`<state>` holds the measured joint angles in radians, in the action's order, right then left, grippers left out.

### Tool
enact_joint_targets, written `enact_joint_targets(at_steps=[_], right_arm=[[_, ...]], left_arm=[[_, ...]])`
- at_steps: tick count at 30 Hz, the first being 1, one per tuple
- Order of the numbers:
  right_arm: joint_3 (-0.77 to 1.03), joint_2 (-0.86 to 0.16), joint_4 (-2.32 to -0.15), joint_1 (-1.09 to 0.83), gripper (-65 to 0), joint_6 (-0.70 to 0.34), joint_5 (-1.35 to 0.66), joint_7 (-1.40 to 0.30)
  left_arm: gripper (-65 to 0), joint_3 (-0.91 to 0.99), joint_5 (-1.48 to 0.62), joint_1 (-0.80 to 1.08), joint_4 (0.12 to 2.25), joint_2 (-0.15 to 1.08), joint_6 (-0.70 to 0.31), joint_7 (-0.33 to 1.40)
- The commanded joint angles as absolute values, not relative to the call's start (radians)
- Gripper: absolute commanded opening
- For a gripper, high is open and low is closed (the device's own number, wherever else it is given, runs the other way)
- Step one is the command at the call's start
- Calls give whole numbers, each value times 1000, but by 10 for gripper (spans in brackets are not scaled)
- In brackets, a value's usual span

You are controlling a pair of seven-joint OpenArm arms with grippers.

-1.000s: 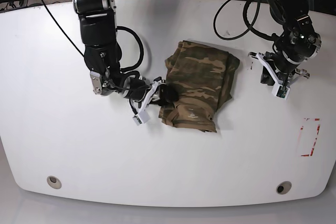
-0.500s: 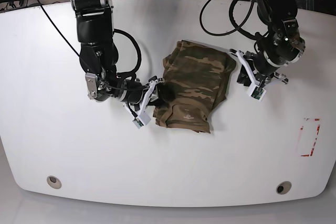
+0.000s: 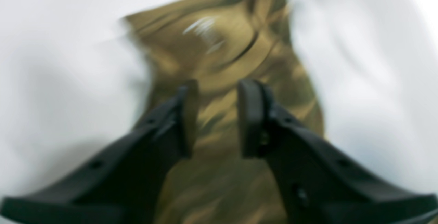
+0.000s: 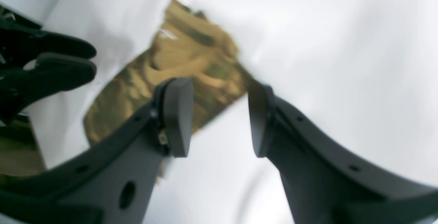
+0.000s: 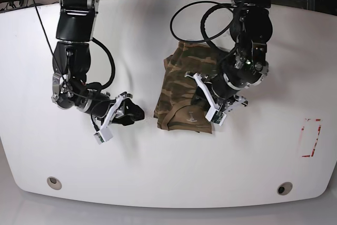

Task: Fold the T-shirt properly
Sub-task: 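Grasp the folded bundle with the left gripper and carry it to the table edge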

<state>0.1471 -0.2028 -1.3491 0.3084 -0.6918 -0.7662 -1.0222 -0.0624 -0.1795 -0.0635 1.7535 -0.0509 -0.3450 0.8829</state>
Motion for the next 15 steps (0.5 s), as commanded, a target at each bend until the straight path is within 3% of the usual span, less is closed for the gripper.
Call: enact_joint_targets(at_steps=[1,5,15], right_arm=[[150,-234,-1371,335,-388,-698,-799,-998],[151,-260,-1371,325,-388,-698,-799,-998],[240,-265,-1377,275,-388,-698,-802,-1001]], left_arm=[[-388,-68,-186,-77,1725,-62,-297,816],[-335,-88,-186,-77,1621,-74,-257,766],[-335,-85,-173,-127,1271,-53,-237,641]])
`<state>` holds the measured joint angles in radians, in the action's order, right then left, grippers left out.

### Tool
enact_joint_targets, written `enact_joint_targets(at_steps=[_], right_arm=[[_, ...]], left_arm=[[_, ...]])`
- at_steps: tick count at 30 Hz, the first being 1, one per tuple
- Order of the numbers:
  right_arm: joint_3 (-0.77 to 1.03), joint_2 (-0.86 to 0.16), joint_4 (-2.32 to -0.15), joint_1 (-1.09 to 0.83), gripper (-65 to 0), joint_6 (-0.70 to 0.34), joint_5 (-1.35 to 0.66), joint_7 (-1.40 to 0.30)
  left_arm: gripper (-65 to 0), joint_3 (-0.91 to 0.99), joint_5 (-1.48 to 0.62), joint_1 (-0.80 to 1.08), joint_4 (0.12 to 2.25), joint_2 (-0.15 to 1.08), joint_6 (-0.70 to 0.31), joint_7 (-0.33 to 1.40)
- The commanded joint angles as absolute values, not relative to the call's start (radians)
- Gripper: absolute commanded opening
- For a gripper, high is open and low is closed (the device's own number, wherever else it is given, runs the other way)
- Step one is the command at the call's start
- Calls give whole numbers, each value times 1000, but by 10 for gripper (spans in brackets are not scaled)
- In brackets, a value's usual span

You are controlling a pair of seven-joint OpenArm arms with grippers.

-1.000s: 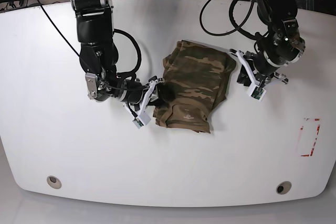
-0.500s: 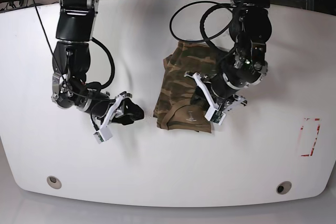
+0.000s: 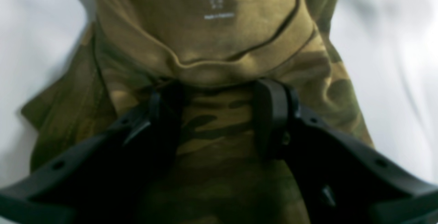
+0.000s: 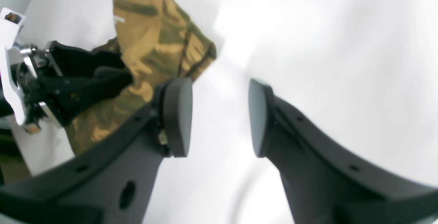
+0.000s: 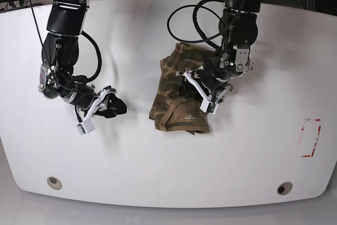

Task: Fold the T-shirt properly
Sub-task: 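Grasp the folded bundle with the left gripper and carry it to the table edge, then release the bundle with the left gripper beside the red tape mark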

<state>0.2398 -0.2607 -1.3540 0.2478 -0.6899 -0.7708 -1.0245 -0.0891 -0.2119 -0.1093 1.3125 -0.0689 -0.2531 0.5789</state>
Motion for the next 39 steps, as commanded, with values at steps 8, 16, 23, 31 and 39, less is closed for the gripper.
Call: enact_joint_targets(at_steps=[8,16,23,31,39], right_arm=[[242,-286,-1386,275,-388,-698,-874,-1020],[239,-286,-1463,274,-388,-698,-875,-1020],[239,-286,-1475,262,-388,-698,-875,-1020],[242,-286,-1504,236,-388,-698,-875,-1020],[237,-286,-1575,202,-388,-698,-874,-1020]], left_arm=[[-333,-12,-137,-150,1224,81,-237,641],[-332,130,-140,-142,1222,289,-243,650],[-332,216,-140,-116,1210,492,-352,665],[-332,285,-137,-102,1102,653,-487,659],[-336,292,-142,-99,1135,753,-604,667]])
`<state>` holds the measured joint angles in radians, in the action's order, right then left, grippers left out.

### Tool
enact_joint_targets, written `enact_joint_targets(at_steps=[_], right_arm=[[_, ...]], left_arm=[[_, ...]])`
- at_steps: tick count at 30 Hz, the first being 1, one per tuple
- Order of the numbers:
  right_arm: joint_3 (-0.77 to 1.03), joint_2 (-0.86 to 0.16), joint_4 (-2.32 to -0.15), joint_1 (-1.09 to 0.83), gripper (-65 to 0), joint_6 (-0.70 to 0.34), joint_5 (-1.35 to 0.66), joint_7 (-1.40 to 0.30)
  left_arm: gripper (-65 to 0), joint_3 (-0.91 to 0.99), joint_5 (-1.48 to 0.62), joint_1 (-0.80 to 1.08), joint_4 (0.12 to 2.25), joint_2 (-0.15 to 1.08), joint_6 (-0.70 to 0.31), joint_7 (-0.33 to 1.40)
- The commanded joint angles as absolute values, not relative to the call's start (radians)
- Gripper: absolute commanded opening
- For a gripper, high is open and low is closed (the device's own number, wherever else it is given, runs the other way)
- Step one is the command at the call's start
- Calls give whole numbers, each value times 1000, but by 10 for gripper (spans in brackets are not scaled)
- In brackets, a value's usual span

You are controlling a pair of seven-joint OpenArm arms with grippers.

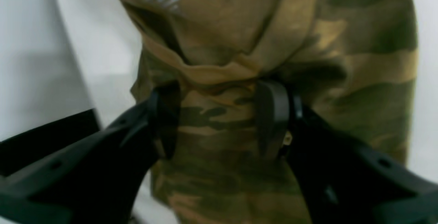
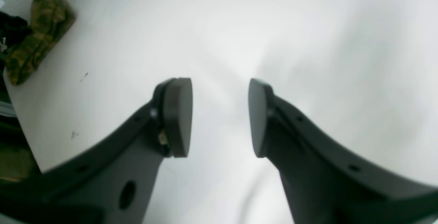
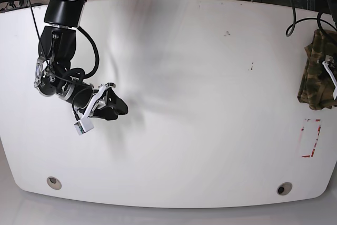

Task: Fold the T-shirt properly

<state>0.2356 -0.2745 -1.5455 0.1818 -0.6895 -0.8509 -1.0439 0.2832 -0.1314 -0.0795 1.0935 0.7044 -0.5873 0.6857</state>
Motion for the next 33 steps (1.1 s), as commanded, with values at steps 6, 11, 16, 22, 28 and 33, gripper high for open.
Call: enact_joint_targets(at_steps=[6,11,16,22,28,33], right_arm=[[243,-298,-1577,185,-388,-698,-874,-1020],[240,-351,-1575,185,-388,-698,-849,-1012],[243,-349,-1600,168,-388,-698,-599,-895],[245,-344,-1624,67,-388,-698,-328,-607],[248,-321,-1618,-74,-388,-698,-208,-266],[323,-274,-1624,-180,-388,-698,-151,-160]], left_arm=[[-336,321,-143,-101,1320,759,-650,768],[-337,352,-134,-99,1544,651,-657,851],[-336,348,-33,-81,1673,452,-518,731],[-333,346,84,27,1735,213,-443,394],[-337,302,102,148,1741,73,-418,180],[-337,236,102,263,1802,7,-312,153]])
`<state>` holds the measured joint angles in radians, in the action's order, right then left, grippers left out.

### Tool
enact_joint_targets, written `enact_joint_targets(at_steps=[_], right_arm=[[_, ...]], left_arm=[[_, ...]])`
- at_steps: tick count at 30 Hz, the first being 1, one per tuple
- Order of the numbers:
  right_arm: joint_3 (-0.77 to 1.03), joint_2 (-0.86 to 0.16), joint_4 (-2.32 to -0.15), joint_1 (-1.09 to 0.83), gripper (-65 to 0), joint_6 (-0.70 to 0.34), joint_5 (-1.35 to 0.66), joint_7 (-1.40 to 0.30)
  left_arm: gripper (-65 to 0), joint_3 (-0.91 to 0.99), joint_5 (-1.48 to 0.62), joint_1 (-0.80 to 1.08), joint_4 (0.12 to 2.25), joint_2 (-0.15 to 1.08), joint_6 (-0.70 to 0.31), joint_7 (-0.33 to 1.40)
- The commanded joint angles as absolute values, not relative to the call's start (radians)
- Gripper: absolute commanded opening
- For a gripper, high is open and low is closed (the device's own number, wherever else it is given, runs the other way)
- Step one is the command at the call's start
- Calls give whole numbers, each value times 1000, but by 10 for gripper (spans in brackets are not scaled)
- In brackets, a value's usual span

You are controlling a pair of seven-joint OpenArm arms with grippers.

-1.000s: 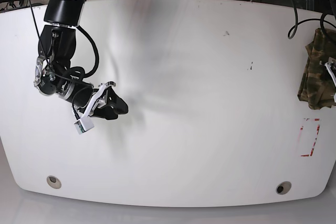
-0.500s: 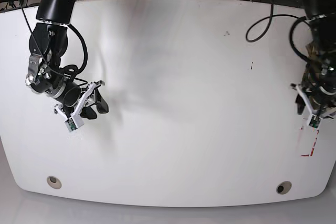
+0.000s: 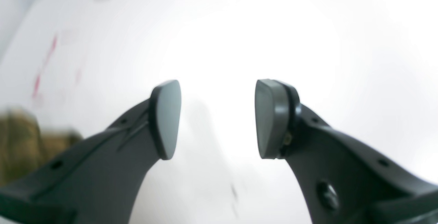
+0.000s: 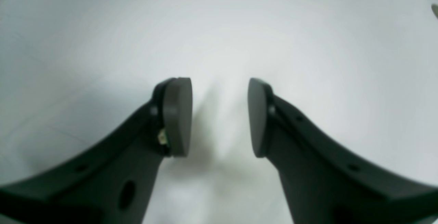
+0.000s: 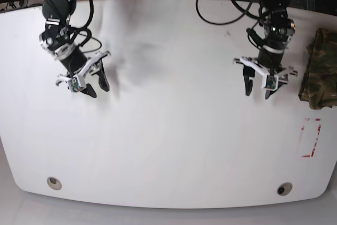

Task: Fold the T-shirt properly

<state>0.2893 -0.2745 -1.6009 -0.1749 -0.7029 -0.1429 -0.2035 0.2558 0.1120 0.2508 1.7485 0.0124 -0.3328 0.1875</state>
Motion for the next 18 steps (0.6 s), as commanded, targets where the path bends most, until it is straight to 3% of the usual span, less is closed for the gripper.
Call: enact_joint_targets(at_steps=[1,15,18], right_arm=[[341,-266,-1626,-199,-388,-698,-154,-160],[461,-193,-1796,-624,-388,-698,-245,-160],[466,-189,-1825,-719,-388,-698,-265,-160]], left_arm=[[-337,226,102,288,1816,2,-302,153],[-340,179,99,774,1998,-127,-289,150],[-376,179,97,852,1998,-127,-289,148]])
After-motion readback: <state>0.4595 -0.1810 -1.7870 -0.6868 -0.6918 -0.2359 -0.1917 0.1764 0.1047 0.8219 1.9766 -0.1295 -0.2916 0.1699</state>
